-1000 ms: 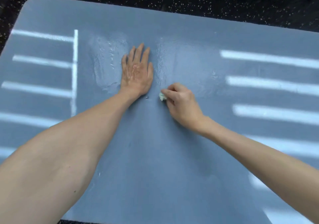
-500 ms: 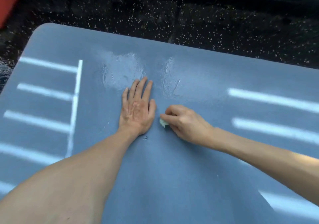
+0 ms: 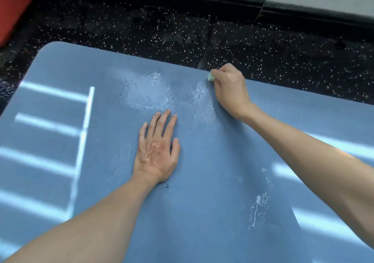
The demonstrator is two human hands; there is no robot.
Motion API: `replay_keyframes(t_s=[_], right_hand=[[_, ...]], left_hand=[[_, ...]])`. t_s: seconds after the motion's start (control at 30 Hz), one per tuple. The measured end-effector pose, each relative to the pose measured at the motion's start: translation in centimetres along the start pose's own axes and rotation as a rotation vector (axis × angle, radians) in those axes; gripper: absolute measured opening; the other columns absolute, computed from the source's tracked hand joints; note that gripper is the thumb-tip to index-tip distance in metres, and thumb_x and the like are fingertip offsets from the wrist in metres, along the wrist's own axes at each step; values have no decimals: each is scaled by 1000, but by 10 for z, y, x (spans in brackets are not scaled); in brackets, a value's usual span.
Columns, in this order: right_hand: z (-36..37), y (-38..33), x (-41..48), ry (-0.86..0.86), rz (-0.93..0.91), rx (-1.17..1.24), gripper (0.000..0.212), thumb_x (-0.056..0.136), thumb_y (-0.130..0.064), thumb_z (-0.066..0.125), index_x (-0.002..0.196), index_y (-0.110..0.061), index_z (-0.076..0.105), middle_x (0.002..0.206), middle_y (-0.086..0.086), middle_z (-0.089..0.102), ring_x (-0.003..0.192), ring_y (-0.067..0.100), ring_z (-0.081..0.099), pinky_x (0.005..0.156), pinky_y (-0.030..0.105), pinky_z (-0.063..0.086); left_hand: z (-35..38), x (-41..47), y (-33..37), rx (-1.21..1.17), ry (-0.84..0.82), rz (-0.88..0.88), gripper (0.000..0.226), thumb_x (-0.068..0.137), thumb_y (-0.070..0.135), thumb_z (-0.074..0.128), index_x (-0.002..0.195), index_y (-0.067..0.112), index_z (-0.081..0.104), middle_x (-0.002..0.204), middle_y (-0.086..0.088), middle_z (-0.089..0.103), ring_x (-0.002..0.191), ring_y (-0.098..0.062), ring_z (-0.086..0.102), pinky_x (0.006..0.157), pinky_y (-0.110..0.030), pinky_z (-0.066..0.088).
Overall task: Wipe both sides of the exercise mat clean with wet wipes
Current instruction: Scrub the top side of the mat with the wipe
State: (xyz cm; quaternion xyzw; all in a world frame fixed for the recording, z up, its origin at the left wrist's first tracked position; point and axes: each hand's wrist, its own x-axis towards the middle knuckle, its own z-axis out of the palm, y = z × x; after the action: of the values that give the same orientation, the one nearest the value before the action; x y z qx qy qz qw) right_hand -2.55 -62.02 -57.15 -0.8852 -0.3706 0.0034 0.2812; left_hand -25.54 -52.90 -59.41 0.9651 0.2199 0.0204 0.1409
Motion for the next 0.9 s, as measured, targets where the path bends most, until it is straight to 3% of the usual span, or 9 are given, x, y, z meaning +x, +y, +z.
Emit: replay_keyframes(t_s=[0.13, 0.27, 0.43, 0.57, 0.7, 0.8, 0.87, 0.9], right_hand=[[5, -14, -31, -225, -318, 11, 22, 82, -2, 45, 88, 1, 66, 82, 18, 56, 71, 31, 55, 59, 33, 44], [-5, 13, 19, -77, 15, -90, 21, 91, -2, 47, 98, 2, 67, 96, 21, 56, 88, 35, 54, 72, 36, 40], [-13, 19, -24, -189, -224, -13, 19, 82, 3, 51, 86, -3, 69, 84, 13, 54, 72, 29, 52, 60, 29, 40], [-23, 32, 4, -46, -5, -31, 23, 84, 3, 46, 86, -2, 69, 83, 8, 49, 75, 28, 51, 61, 28, 36], [-19, 32, -37, -199, -245, -22, 19, 81, 5, 50, 82, -3, 66, 81, 12, 53, 67, 25, 48, 58, 27, 34], [-30, 38, 2, -120, -97, -43, 21, 84, -1, 47, 80, -4, 67, 78, 11, 50, 72, 31, 53, 61, 28, 30], [-30, 31, 3, -124, 22, -89, 27, 86, -6, 43, 90, -1, 70, 86, 13, 53, 84, 32, 54, 67, 26, 26], [-26, 26, -11, -152, -4, -114, 26, 88, -6, 43, 94, 0, 68, 91, 15, 54, 86, 31, 53, 67, 26, 26]], left_hand=[[0, 2, 0, 13, -1, 3, 61, 91, 33, 31, 149, 15, 39, 159, -2, 31, 147, -21, 20, 117, -41, 9], [0, 1, 0, 12, -20, 1, 61, 92, 33, 30, 150, 16, 36, 160, 0, 28, 148, -20, 18, 119, -41, 8], [0, 2, -1, 12, -19, 6, 62, 91, 34, 30, 150, 15, 37, 159, 0, 29, 148, -21, 19, 119, -47, 14], [2, 1, -3, -4, -19, 2, 62, 92, 35, 29, 151, 17, 34, 160, 1, 28, 149, -20, 16, 120, -45, 11], [2, 3, -3, -7, -1, -2, 62, 92, 35, 30, 151, 16, 36, 159, 1, 30, 148, -20, 18, 120, -43, 10], [3, 0, -4, -28, 9, 3, 62, 92, 36, 30, 151, 18, 36, 159, 2, 29, 148, -19, 17, 120, -41, 8], [3, -1, -5, -35, 20, 0, 62, 92, 36, 30, 151, 18, 36, 159, 2, 29, 148, -18, 17, 120, -41, 9], [3, 0, -4, -36, 16, 3, 62, 92, 36, 30, 151, 18, 36, 159, 2, 29, 148, -18, 18, 120, -42, 9]])
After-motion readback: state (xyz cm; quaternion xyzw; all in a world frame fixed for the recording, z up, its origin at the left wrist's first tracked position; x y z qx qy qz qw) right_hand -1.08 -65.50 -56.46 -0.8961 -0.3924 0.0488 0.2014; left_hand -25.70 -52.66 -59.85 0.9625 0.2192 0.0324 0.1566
